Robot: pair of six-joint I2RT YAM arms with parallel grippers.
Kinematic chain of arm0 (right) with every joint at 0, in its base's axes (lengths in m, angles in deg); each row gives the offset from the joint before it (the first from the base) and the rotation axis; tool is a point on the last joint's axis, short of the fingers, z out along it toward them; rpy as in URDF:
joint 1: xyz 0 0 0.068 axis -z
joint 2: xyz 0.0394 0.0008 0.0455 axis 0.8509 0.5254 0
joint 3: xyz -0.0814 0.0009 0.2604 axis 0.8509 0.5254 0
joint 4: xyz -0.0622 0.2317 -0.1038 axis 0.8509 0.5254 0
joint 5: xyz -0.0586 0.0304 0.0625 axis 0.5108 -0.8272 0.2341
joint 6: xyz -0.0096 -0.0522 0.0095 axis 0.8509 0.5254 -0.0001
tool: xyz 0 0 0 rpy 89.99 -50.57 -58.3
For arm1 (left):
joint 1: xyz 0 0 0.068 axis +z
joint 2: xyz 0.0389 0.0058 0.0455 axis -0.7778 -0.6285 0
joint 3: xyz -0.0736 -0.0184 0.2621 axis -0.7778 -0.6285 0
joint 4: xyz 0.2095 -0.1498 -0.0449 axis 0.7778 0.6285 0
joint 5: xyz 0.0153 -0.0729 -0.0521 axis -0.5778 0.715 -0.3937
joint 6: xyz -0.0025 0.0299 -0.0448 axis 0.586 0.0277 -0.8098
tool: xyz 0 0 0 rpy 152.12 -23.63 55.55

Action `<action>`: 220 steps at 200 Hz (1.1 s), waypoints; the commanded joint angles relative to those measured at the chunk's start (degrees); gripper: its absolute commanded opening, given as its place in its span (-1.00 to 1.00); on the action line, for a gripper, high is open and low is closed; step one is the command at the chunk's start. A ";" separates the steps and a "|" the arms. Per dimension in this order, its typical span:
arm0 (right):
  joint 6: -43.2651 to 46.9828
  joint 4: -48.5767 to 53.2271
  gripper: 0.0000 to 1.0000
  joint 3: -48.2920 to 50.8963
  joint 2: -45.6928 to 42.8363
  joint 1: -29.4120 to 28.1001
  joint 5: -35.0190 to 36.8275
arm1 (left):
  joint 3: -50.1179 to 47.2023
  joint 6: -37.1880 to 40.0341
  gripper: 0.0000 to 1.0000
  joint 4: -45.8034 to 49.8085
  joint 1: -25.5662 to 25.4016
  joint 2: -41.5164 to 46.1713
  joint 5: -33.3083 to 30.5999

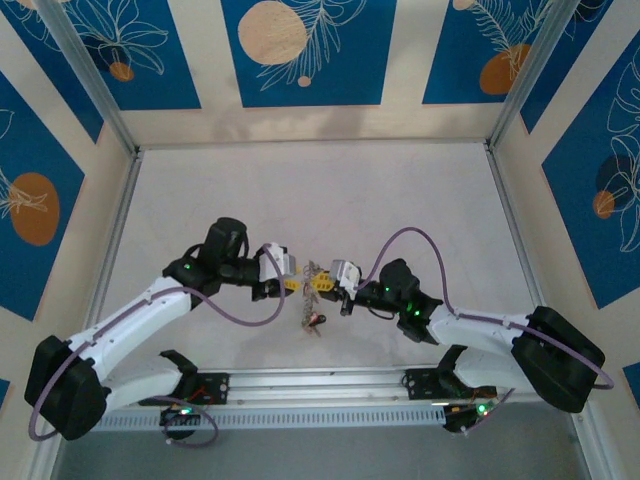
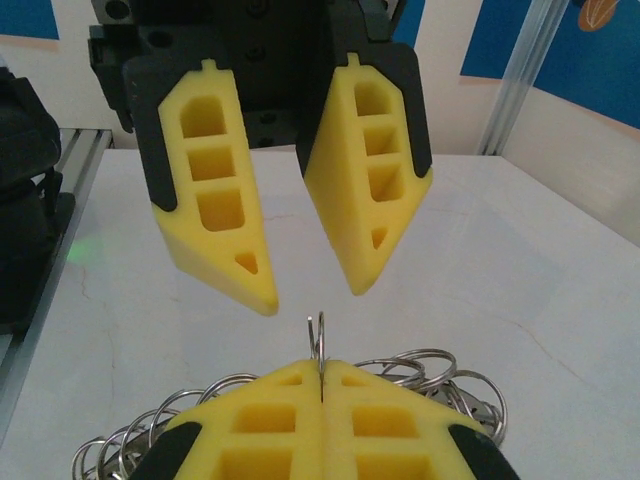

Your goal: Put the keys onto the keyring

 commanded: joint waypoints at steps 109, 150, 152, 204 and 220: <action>-1.16 -5.14 -1.00 -2.28 1.44 -0.15 -2.82 | 1.03 3.99 -0.46 1.47 -0.81 -2.17 4.04; -0.92 -4.91 -1.00 -2.47 1.61 -0.78 -2.73 | 1.64 4.05 -0.89 2.04 -0.98 -1.99 4.74; -0.87 -4.98 -1.00 -2.49 1.61 -0.78 -2.80 | 1.60 4.14 -0.89 2.12 -0.98 -2.02 4.79; -0.70 -5.28 -1.00 -2.50 1.62 -0.86 -3.59 | 1.64 3.99 -0.70 3.49 -1.47 -2.32 4.37; -0.67 -5.21 -1.00 -2.42 1.53 -0.83 -3.85 | 1.89 3.92 -0.66 3.97 -1.60 -2.80 4.25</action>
